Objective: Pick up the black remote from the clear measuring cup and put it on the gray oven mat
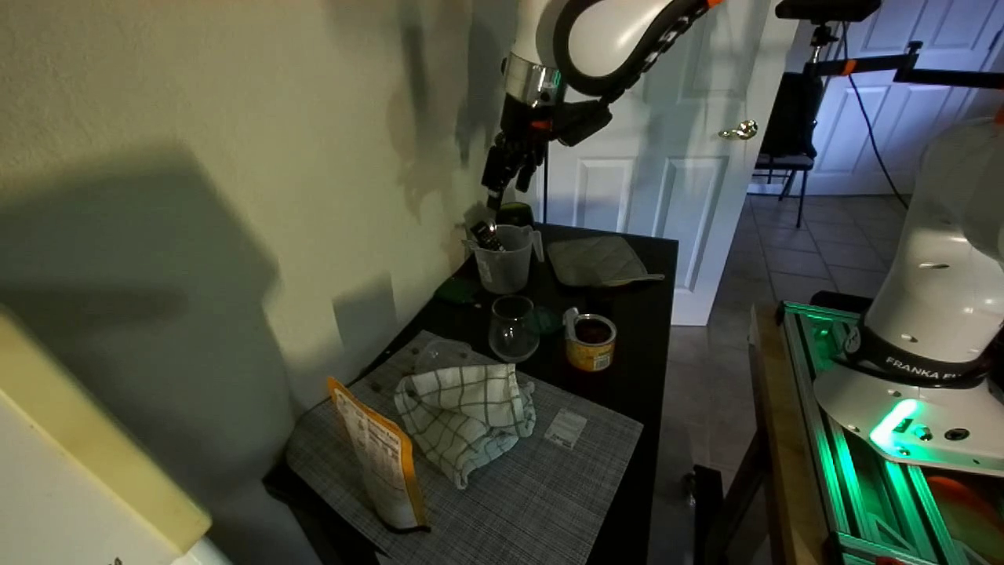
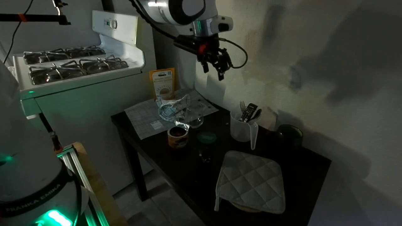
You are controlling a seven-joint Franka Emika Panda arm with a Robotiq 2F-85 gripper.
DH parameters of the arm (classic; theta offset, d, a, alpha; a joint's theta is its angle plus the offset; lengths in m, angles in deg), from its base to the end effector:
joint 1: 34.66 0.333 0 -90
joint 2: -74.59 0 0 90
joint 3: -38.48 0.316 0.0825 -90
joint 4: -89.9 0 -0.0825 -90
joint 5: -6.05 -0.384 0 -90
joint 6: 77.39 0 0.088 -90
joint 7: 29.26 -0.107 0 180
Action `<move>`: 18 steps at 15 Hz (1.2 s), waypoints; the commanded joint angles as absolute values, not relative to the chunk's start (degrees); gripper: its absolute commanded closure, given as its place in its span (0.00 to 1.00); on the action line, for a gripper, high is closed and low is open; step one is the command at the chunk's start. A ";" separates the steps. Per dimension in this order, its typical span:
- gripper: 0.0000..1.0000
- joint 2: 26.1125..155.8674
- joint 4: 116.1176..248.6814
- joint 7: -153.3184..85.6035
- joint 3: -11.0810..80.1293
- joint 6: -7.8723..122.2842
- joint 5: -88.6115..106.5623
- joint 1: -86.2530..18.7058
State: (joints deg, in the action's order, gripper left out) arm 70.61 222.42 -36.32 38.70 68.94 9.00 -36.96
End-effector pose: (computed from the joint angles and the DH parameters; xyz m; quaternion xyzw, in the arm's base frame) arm 0.5283 -0.0185 0.4042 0.9860 -0.0598 0.1552 0.0108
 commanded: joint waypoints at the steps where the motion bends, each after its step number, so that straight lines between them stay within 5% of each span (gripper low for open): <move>1: 0.00 76.49 222.37 -38.26 35.77 77.70 15.11 -39.68; 8: 0.00 88.59 219.35 -39.22 29.04 82.53 21.66 -39.73; 18: 0.00 92.30 216.86 -34.41 30.64 87.92 13.38 -41.29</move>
